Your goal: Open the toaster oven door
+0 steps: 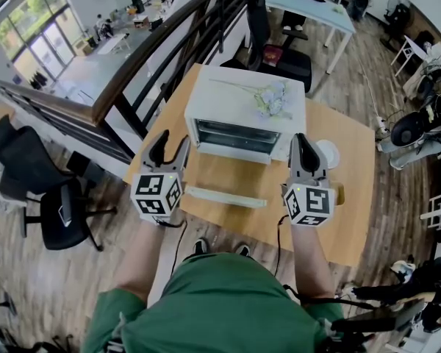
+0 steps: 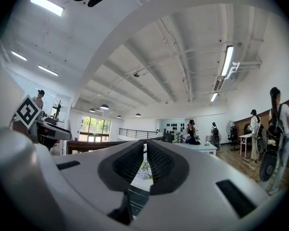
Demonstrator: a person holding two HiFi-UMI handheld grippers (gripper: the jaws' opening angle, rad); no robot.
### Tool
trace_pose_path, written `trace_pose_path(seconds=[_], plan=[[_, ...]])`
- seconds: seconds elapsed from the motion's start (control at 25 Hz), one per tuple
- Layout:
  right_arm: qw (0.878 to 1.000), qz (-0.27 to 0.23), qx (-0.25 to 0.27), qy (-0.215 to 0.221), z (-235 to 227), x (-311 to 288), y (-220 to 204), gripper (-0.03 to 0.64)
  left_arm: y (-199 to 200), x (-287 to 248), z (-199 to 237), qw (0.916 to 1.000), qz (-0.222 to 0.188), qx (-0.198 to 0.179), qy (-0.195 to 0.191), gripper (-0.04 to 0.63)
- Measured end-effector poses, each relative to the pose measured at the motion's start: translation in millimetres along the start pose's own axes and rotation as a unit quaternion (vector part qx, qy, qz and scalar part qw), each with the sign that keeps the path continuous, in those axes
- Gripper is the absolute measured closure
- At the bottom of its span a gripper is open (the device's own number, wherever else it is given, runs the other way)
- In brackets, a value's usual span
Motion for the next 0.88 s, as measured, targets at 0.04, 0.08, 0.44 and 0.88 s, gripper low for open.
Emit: trace_pose_path(seconds=[0.04,0.08,0.44,0.88], plan=[[1.000,-0.001,0.000,0.001,-0.8,0.1,0.1,0.575,-0.1,-0.1,-1.0,1.0000,0.000,0.000,0.001,0.366],[1.000,-0.001,0.001,0.002,-1.7,-0.1,0.0,0.575,-0.2,-0.5,-2.0,1.0000,0.000,0.000,0.002,0.367],[1.000,-0.006,-0.003,0.017,-7.5,-2.7,-1.5,0.575,1.0,3.8,-8.8,0.9998,0.000,-0.005,0.017,0.367],[0.999,-0.014,-0.009,0.038,-19.9,4.8,-1.9,0.575,0.1,12.6,-28.2,0.9993,0.000,-0.011,0.035,0.367]])
Point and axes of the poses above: the fingertips, and each gripper's own axes: x backward along the fingers, z to its left, y out of its top, the point moved 3 cm from there along x, backward along the fingers, and after that the axes turned 4 degrees about -z, right-handed, at the moved point
